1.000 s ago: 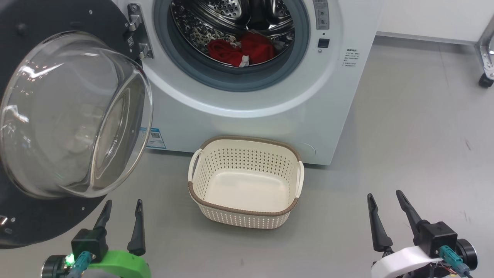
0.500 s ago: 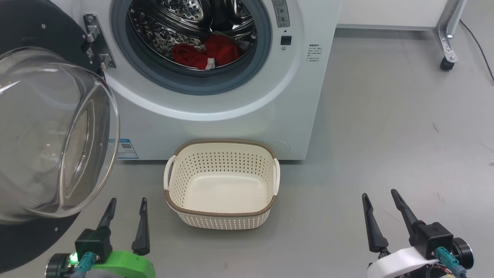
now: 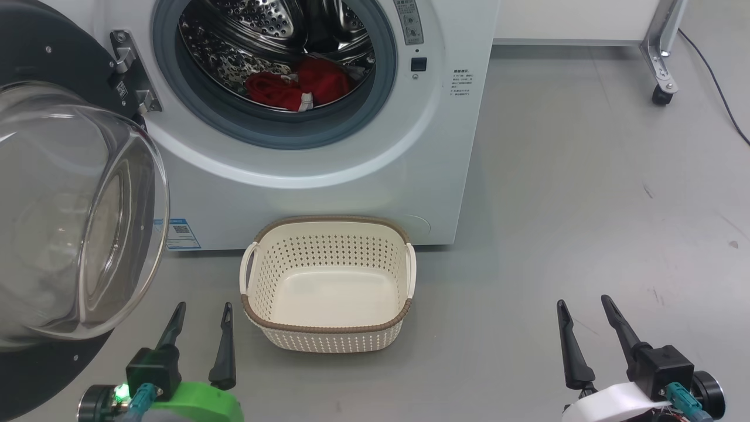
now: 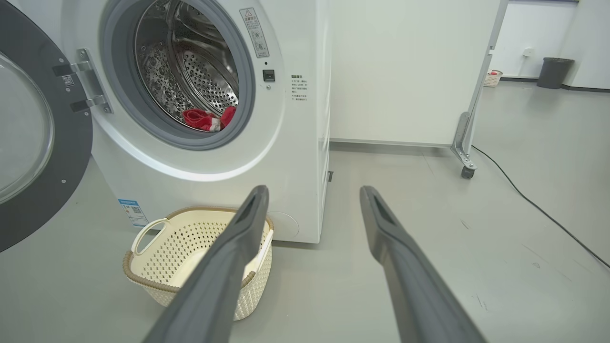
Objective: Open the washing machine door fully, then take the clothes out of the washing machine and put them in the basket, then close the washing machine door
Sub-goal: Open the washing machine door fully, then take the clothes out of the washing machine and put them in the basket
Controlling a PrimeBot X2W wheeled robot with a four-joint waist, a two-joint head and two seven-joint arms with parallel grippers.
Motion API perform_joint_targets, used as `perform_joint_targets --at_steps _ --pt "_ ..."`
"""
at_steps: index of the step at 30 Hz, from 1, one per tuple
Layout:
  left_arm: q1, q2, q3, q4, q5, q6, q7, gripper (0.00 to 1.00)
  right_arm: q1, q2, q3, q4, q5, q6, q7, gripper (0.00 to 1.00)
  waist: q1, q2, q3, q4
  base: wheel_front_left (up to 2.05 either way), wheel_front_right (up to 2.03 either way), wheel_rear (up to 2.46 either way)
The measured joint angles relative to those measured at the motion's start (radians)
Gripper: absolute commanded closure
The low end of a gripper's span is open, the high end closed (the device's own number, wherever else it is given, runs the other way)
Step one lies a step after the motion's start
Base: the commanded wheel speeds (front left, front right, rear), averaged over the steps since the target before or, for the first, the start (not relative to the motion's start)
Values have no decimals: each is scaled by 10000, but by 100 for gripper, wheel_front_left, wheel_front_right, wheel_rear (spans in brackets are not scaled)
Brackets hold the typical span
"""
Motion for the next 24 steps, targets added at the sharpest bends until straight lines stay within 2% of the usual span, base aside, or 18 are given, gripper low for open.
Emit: perform_joint_targets --at_steps 24 --pt "63 -12 -188 -297 0 42 186 0 60 17 -86 -107 13 -10 0 0 0 0 -6 -93 9 -9 0"
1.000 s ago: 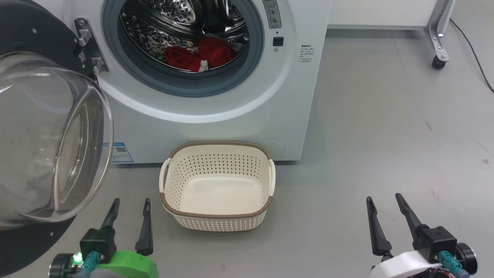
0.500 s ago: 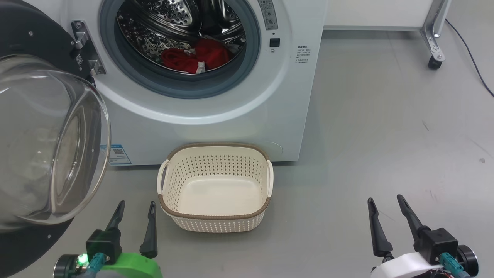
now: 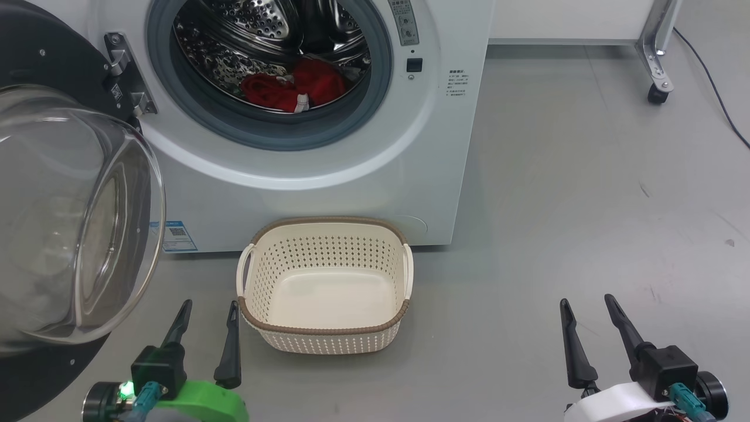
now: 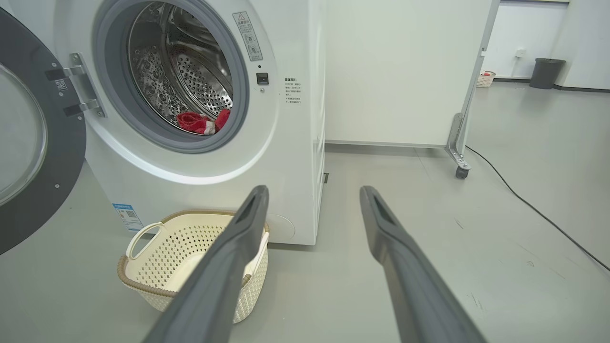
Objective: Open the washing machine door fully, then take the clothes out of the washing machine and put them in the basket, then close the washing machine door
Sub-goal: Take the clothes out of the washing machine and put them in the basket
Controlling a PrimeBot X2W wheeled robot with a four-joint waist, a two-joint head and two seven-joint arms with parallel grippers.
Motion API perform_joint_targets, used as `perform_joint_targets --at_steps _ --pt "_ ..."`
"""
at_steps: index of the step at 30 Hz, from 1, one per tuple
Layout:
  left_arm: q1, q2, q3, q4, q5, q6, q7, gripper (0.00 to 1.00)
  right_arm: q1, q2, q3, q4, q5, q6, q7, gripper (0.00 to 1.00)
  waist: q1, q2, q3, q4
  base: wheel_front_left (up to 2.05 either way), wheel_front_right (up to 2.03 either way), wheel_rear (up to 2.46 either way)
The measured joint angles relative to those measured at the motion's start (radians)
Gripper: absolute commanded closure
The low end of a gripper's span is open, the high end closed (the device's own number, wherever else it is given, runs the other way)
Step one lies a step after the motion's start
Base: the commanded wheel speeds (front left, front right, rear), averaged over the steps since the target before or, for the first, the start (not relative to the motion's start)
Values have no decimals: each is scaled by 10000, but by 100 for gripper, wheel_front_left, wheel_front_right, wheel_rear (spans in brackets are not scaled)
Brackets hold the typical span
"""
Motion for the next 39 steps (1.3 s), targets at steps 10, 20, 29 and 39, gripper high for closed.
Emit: perform_joint_targets --at_steps 10,20,29,39 --pt "10 0 2 -52 71 44 0 0 4 10 -8 2 -2 8 0 0 0 0 -25 -21 60 -60 0" --pt "22 0 -17 -86 73 54 0 0 12 21 -8 2 -2 10 0 0 0 0 -32 -64 100 -100 0" --pt "23 4 4 -123 165 151 0 0 16 23 -23 -29 -4 12 0 0 0 0 50 -72 114 -114 0" --pt "23 2 25 -123 165 209 0 0 13 25 -31 -31 -4 27 0 0 0 0 73 -62 75 -75 0"
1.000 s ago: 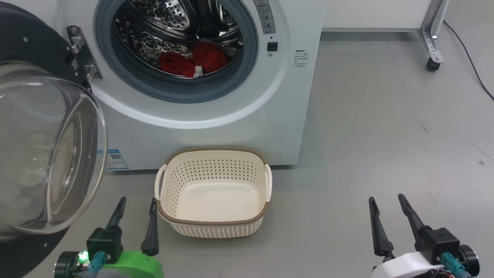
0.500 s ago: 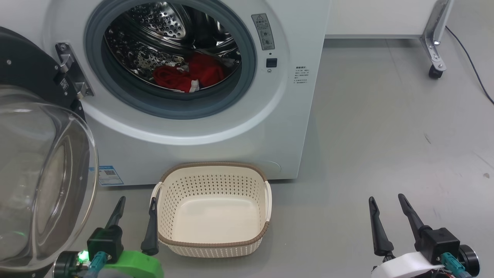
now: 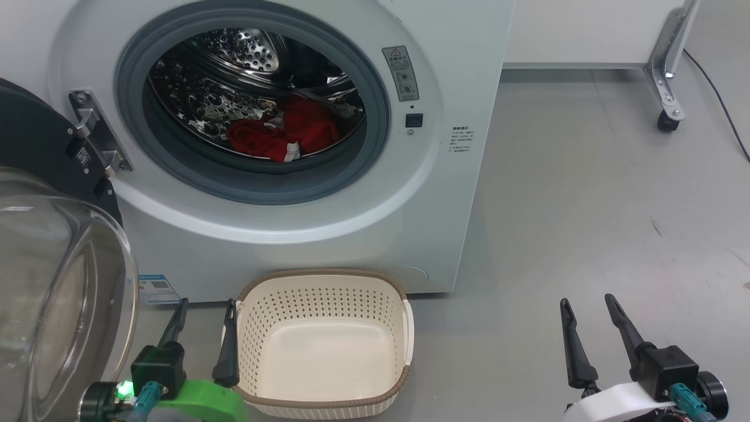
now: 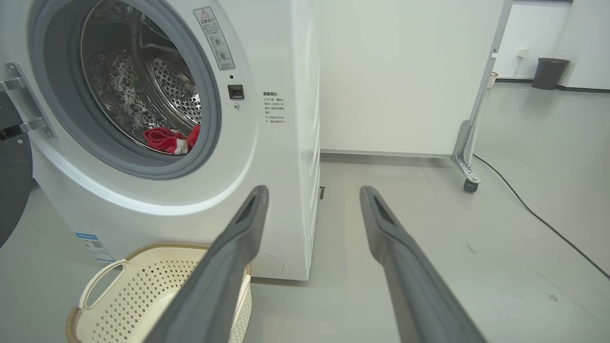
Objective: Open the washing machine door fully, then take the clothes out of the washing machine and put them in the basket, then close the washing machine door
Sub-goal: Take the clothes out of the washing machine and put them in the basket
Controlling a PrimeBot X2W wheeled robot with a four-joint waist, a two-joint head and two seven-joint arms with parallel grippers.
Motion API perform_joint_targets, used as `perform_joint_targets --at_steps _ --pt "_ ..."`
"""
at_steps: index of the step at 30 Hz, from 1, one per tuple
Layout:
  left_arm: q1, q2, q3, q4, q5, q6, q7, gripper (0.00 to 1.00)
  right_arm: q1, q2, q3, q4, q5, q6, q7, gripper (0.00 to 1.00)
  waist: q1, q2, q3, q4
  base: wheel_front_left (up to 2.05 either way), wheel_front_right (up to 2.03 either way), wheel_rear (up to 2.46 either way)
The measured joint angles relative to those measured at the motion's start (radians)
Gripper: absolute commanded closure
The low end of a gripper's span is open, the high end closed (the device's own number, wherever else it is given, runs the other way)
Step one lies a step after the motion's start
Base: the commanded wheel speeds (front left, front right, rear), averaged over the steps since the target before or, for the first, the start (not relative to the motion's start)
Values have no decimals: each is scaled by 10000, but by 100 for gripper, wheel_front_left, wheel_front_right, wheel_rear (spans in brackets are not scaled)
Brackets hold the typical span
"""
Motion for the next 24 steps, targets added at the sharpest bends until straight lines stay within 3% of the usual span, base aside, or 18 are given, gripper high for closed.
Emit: perform_joint_targets --at_steps 24 --pt "-11 -2 -69 73 -4 -12 119 0 -12 10 79 -58 -48 102 0 0 0 0 202 -72 16 -16 0"
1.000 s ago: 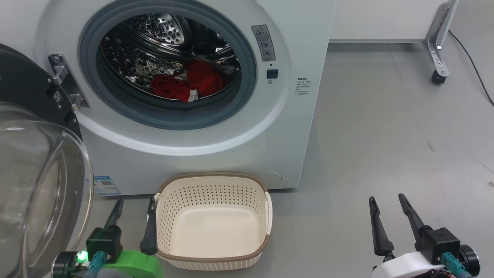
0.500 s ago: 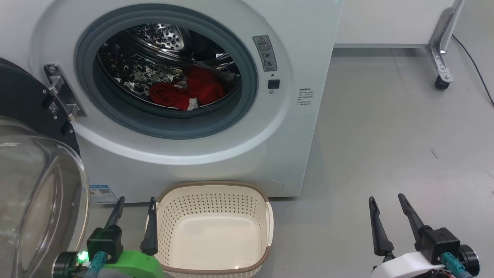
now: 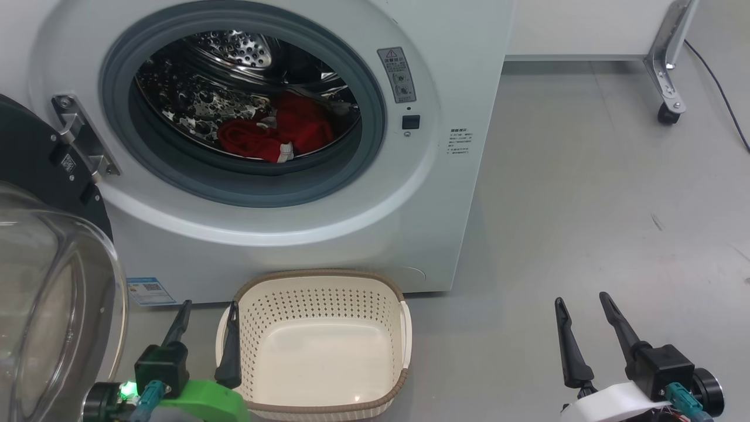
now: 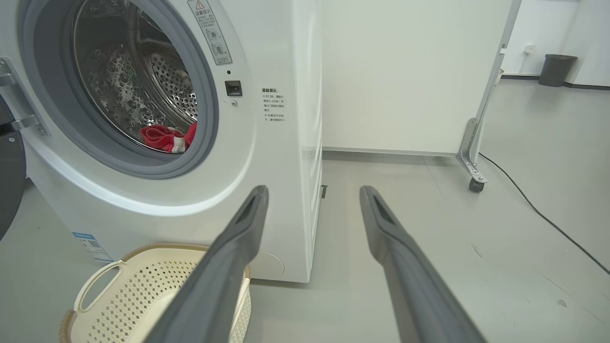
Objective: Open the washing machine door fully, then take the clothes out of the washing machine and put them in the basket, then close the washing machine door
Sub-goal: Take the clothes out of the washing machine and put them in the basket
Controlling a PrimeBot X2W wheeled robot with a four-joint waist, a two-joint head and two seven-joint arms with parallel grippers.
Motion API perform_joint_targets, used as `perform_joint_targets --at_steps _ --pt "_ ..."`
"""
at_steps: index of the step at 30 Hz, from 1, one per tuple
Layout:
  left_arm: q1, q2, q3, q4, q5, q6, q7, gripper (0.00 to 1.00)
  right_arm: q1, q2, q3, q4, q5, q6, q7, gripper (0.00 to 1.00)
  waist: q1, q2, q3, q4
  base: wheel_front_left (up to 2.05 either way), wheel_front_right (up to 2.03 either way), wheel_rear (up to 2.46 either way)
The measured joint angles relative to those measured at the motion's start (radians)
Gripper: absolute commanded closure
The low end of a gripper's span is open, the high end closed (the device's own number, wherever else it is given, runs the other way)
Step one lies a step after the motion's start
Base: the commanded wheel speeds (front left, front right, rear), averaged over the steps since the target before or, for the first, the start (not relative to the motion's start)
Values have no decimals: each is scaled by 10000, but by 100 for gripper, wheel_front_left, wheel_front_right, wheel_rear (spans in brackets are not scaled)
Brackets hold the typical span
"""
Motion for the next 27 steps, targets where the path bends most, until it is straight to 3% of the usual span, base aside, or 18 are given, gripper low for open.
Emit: perform_joint_targets --at_steps 13,27 --pt "-921 -17 -54 435 -255 -270 437 0 -261 -2 224 -301 -102 140 0 0 0 0 782 -328 0 0 0" --pt "-3930 109 88 1354 -700 -713 1641 0 -1182 -6 431 -865 -128 232 0 0 0 0 2495 -998 0 0 0"
